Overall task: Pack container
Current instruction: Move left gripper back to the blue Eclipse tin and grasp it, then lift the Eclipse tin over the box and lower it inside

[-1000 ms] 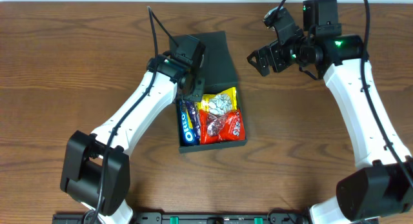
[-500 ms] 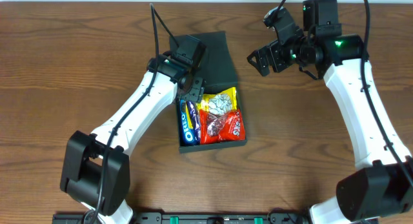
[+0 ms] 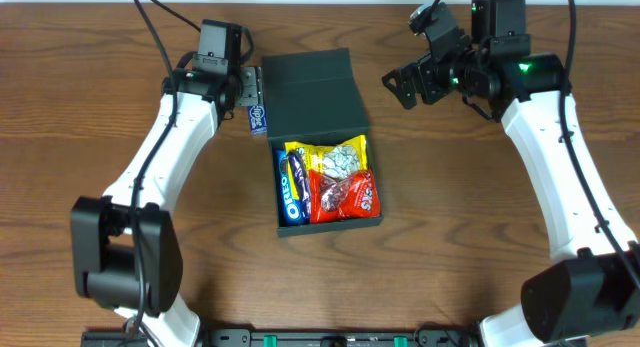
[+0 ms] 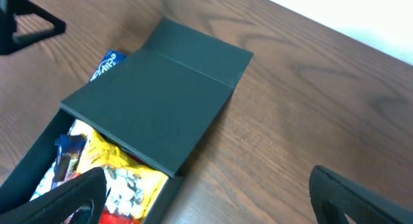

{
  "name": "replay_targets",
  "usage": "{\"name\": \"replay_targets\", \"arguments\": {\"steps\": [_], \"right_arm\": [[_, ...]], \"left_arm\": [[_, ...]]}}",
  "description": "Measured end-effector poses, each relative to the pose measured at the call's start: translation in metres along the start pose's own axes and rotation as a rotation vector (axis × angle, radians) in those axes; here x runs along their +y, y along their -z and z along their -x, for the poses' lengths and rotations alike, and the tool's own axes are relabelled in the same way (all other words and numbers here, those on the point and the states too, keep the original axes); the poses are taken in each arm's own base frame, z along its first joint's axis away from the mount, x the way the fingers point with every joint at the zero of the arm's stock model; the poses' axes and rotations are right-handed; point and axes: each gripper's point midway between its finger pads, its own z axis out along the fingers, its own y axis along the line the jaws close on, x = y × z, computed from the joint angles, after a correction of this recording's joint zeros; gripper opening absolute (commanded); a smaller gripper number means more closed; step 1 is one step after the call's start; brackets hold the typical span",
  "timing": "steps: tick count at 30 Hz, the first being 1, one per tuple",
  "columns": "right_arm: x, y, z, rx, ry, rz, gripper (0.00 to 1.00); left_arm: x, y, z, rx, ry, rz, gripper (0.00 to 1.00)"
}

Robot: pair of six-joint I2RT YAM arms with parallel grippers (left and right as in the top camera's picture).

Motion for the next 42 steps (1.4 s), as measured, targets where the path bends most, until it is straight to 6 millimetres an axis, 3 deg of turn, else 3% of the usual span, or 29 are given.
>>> {"name": "replay_targets", "arguments": {"steps": [5, 11, 23, 35, 42], "right_arm": [[0.000, 0.000, 0.000, -0.001, 0.000, 0.000, 0.99], [0.001, 0.000, -0.002, 0.009, -0.005, 0.002, 0.99], [0.000, 0.000, 0.000, 0.002, -0.035, 0.001, 0.99], [0.000, 0.000, 0.000, 0.000, -0.046, 0.000, 0.99], [-0.001, 0.000, 0.003, -0.010, -0.042, -0.003, 0.99]], "left_arm": [[-0.001, -0.049, -0.025, 0.085, 0.023, 0.014, 0.73], [-0.002, -0.083, -0.044, 0.134, 0.040, 0.008, 0.73], [0.001, -0.089, -0.043, 0.124, 0.030, 0.035, 0.68], [0.009, -0.096, -0.043, 0.137, 0.038, 0.049, 0.72], [0.006, -0.101, -0.061, 0.212, 0.050, 0.005, 0.73]]}}
